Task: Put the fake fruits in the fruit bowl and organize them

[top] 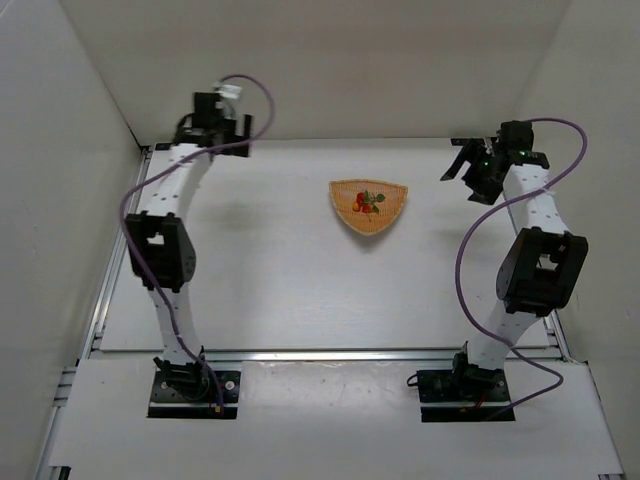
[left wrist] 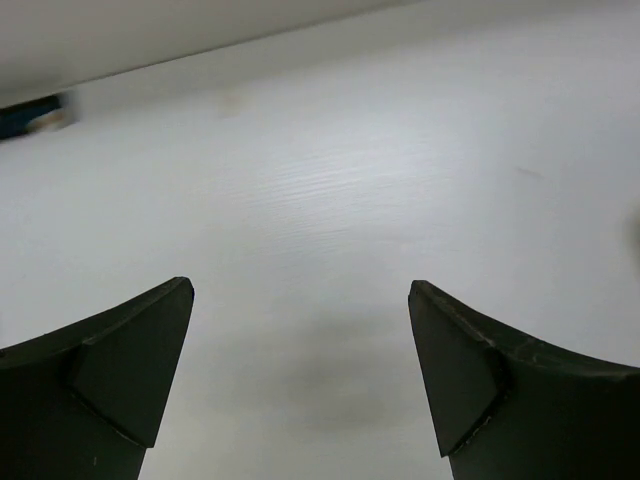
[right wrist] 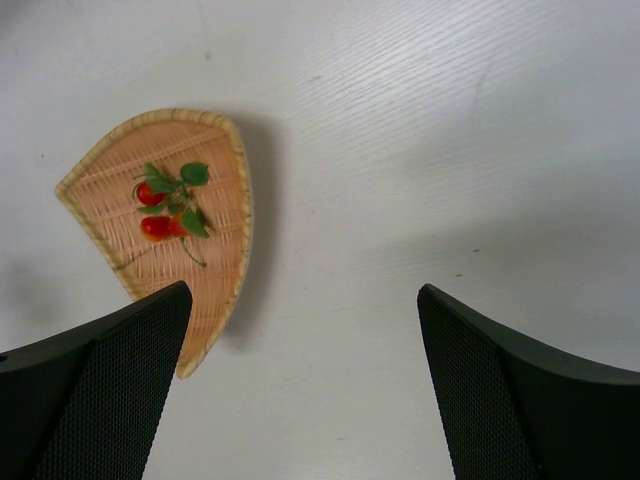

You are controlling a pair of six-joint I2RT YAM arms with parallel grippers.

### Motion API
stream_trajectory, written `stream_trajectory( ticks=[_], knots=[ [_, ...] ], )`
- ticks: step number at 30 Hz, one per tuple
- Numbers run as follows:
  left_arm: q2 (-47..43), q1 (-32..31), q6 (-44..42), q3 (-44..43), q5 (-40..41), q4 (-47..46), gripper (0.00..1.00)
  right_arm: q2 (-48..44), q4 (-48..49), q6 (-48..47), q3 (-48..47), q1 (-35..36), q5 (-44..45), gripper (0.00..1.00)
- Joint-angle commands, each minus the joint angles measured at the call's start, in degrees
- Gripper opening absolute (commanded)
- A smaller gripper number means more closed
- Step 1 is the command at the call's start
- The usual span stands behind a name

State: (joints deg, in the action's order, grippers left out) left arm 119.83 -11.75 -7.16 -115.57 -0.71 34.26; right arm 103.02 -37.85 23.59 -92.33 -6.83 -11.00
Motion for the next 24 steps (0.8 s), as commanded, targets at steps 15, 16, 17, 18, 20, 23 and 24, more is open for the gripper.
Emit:
stream_trajectory(
  ticks=[15,16,17,18,20,23,24],
  knots=[
    [-20.9,22.4,11.7,27.9,23.2,4.6,1.0,7.3,-1.5,3.3,-6.9,-3.9,0.8,0.98],
    [-21.5,22.4,11.7,27.9,23.9,4.6,1.0,7.3,-1.5,3.3,-7.4,-3.9,0.8,0.98],
    [-21.5,23.0,12.3,28.6,23.9,5.1,1.0,7.3,-2.1,3.3,-7.4,-3.9,0.8,0.98],
    [-21.5,23.0,12.3,28.6,23.0,5.1,1.0,7.3,-2.1,3.3,-7.4,-3.9,0.8,0.98],
    [-21.5,23.5,12.3,28.6,21.9,5.1,1.0,7.3,-2.1,3.3,-6.9,-3.9,0.8,0.99],
    [-21.5,23.5,12.3,27.2,20.2,5.7,1.0,6.6,-1.5,2.7,-4.7,-3.9,0.8,0.99],
    [-21.5,23.5,12.3,26.7,20.2,5.7,1.0,5.9,-1.0,2.1,-3.9,-3.9,0.8,0.99]
  ],
)
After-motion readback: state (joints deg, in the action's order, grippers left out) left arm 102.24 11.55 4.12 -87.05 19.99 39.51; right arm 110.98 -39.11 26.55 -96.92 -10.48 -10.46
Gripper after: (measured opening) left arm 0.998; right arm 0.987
